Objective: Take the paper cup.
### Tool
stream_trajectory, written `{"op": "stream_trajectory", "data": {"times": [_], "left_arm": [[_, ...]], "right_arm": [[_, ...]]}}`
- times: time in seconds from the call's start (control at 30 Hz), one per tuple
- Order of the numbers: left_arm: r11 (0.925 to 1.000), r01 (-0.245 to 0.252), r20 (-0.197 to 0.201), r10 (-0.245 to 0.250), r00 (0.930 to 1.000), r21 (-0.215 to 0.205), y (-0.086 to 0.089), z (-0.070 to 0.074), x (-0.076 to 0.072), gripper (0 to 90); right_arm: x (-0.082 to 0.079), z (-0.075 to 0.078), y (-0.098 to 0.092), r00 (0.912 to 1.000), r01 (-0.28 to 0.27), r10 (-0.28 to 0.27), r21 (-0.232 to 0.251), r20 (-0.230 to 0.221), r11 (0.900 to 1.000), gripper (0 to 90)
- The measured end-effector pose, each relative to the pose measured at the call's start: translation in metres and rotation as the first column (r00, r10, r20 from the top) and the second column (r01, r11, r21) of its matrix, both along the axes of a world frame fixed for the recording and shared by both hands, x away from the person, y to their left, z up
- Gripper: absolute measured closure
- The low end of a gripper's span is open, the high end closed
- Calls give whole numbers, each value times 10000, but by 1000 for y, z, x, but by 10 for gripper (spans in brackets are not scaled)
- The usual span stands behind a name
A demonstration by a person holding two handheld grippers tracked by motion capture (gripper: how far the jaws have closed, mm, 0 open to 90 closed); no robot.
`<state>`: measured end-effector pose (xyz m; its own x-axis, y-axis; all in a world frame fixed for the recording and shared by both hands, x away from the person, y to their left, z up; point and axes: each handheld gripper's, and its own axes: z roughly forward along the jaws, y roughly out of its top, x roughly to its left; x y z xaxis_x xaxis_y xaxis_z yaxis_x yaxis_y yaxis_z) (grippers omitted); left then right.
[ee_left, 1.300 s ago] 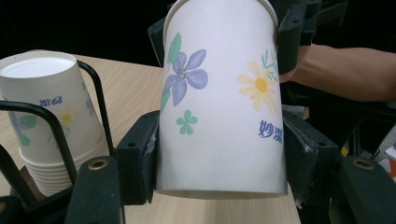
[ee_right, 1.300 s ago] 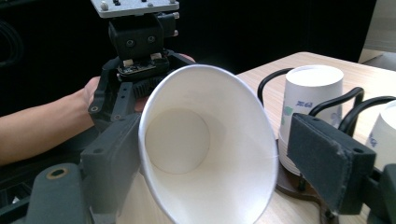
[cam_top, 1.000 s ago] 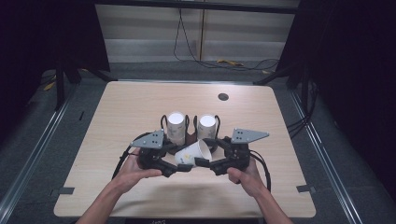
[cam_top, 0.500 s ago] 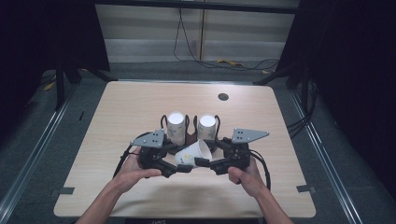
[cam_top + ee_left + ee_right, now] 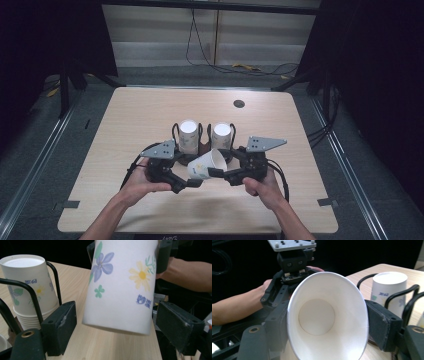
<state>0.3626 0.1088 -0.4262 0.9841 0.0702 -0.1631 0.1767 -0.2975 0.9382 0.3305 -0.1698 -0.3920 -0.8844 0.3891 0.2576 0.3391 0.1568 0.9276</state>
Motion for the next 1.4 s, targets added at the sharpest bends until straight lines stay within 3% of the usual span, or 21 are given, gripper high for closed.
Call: {"op": "stream_trajectory", "data": {"times": [0.37,0.6,0.73,0.8,1.0,1.1,1.2,1.4], "left_arm": [[9974,-244,258,227,9994,682,3,-6,-6,169],[9869,-1092,-154,1118,9936,1188,14,-15,-5,157],[9699,-1863,-209,1918,9812,1566,20,-19,-3,162],[9526,-2482,-137,2545,9670,1760,23,-19,-3,178],[9337,-2975,-234,3080,9511,1991,34,-21,-1,180],[9177,-3425,-205,3535,9352,2011,43,-25,0,193],[9088,-3619,-336,3764,9259,2075,49,-28,1,193],[9044,-3665,-373,3830,9230,2185,55,-34,0,193]], "right_arm": [[-2,-2,-11,9977,609,-626,-605,-275,9963,271],[-2,-3,-28,9911,1220,-1262,-887,-429,9886,273],[-2,-4,-36,9859,1542,-1601,-1078,-483,9821,274],[-3,-6,-39,9830,1687,-1756,-1134,-538,9791,275],[-2,-13,-52,9688,2232,-2357,-1442,-761,9640,280],[-1,-13,-58,9619,2497,-2628,-1486,-758,9568,283],[0,-12,-62,9552,2710,-2865,-1684,-750,9477,283],[1,-12,-69,9467,2957,-3136,-1881,-734,9366,284]]}}
